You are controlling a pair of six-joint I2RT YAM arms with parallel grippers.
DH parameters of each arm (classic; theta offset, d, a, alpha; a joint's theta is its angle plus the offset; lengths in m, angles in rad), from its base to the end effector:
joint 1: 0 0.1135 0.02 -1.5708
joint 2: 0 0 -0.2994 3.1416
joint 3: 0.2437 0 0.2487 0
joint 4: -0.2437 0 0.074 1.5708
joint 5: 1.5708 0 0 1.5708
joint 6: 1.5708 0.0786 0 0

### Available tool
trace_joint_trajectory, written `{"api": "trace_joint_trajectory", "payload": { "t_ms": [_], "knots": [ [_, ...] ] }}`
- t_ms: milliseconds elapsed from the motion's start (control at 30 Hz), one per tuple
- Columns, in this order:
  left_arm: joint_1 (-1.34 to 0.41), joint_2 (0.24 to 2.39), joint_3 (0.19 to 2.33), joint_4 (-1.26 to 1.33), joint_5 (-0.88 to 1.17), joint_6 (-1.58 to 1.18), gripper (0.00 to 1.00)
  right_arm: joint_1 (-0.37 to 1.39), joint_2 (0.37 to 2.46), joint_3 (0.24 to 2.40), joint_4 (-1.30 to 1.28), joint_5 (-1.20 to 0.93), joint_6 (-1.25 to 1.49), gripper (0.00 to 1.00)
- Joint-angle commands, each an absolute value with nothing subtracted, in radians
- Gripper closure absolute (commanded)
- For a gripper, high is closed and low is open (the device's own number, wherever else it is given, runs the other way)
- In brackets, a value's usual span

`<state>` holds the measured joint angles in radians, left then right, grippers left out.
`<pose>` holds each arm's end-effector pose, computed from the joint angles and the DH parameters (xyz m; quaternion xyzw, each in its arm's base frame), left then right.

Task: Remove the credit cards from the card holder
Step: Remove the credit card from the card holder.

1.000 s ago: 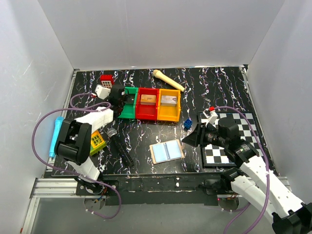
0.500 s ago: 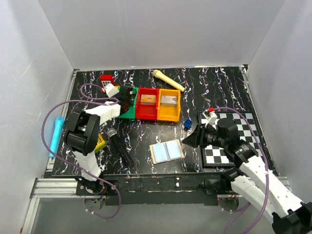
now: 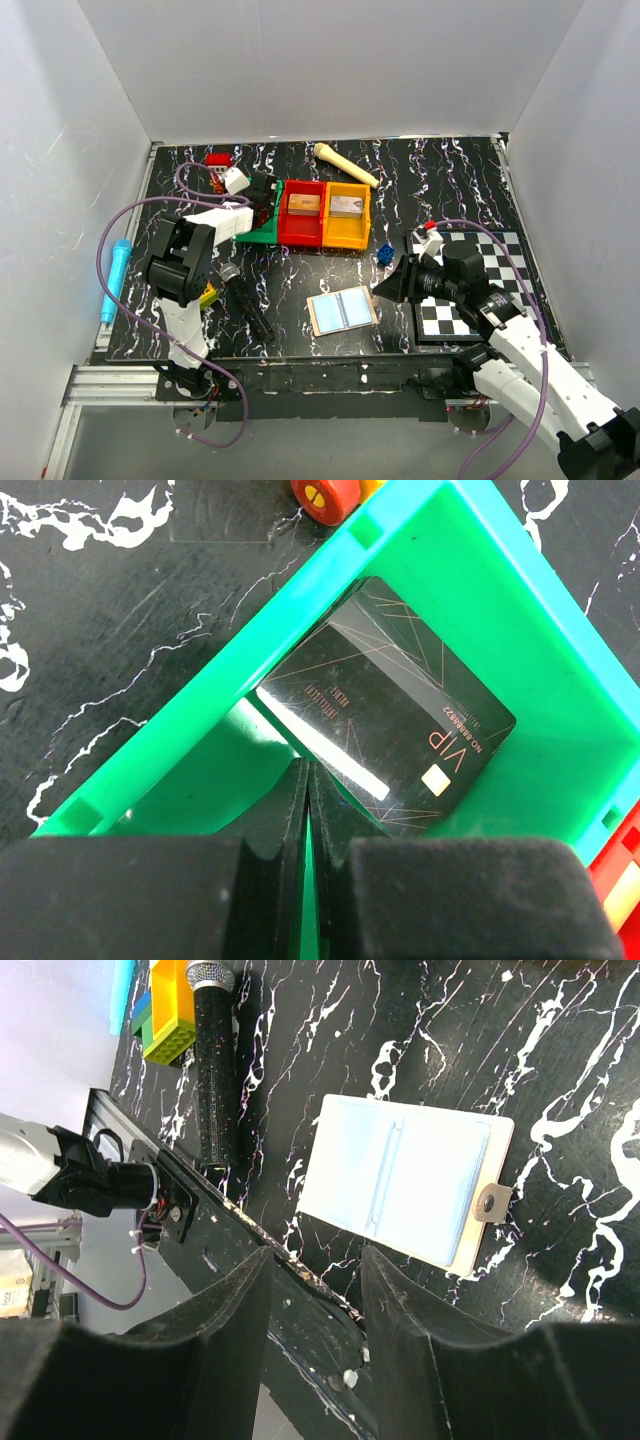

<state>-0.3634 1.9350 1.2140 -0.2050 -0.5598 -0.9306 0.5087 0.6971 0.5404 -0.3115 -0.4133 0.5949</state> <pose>0.4187 -0.1146 0.1666 -0.3391 0.8507 0.0255 0.4009 0.1318 0.1096 0.2614 -0.0714 0.8376 0.4176 0.3449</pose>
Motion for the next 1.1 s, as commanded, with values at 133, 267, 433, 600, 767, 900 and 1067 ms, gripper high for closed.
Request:
{"api": "trace_joint_trajectory", "payload": {
  "t_ms": [133,267,433,600,767,900,1067],
  "knots": [
    [-0.365,1.956,1.267,-0.167,-0.588,-0.859,1.0,0.509,0.719,0.546,-0.272,-0.405,0.578,0.52],
    [-0.365,1.954,1.259,-0.149,-0.588,-0.862,1.0,0.509,0.727,0.548,-0.267,-0.408,0.578,0.52],
    [-0.365,1.947,1.261,-0.129,-0.577,-0.865,1.0,0.509,0.736,0.545,-0.262,-0.41,0.578,0.52],
    [-0.365,1.939,1.261,-0.123,-0.563,-0.868,1.0,0.509,0.738,0.546,-0.262,-0.411,0.58,0.52],
    [-0.365,1.893,1.218,-0.12,-0.563,-0.877,1.0,0.509,0.73,0.543,-0.264,-0.411,0.58,0.52],
    [-0.365,1.804,1.175,-0.118,-0.551,-0.864,0.92,0.508,0.721,0.538,-0.267,-0.41,0.578,0.52],
    [-0.365,1.634,1.135,-0.133,-0.535,-0.824,0.71,0.509,0.713,0.54,-0.278,-0.405,0.578,0.52]
  ]
}}
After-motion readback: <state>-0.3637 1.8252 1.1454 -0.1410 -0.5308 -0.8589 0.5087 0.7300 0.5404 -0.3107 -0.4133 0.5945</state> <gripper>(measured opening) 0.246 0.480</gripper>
